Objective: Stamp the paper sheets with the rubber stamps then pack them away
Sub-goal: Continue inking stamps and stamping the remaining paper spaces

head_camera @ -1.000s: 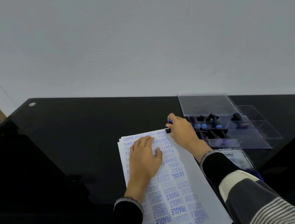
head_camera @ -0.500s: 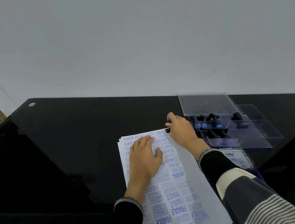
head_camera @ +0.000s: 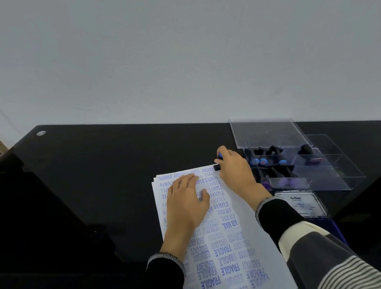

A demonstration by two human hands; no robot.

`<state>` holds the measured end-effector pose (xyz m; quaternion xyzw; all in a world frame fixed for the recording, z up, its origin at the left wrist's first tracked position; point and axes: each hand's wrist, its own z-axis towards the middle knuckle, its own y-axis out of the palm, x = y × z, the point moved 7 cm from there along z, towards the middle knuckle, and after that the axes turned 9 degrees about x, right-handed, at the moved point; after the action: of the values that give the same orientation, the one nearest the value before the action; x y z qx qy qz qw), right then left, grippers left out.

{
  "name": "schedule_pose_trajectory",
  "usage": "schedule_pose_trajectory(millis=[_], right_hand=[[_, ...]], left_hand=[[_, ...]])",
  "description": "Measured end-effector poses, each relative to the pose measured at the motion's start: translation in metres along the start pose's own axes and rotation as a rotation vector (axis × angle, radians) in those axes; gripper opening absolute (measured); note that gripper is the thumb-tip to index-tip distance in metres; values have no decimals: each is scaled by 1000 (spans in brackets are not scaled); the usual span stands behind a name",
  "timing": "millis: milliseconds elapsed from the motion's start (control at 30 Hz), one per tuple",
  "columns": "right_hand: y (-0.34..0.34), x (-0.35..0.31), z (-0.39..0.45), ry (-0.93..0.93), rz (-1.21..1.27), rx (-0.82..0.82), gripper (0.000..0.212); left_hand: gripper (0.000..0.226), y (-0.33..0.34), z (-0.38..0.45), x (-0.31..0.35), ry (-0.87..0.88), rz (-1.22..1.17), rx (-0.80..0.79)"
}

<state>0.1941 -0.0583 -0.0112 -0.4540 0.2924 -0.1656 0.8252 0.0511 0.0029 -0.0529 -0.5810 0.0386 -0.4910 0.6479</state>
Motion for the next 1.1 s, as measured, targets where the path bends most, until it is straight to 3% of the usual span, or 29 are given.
schedule_pose_trajectory(millis=[667, 967, 1100], right_hand=[[2, 2, 3, -1, 10, 17, 18], [-3, 8, 21, 80, 117, -212, 16], [-25, 19, 28, 192, 334, -37, 12]], left_hand=[[51, -1, 1, 0, 15, -5, 20], [50, -1, 0, 0, 15, -5, 23], [50, -2, 0, 1, 21, -7, 30]])
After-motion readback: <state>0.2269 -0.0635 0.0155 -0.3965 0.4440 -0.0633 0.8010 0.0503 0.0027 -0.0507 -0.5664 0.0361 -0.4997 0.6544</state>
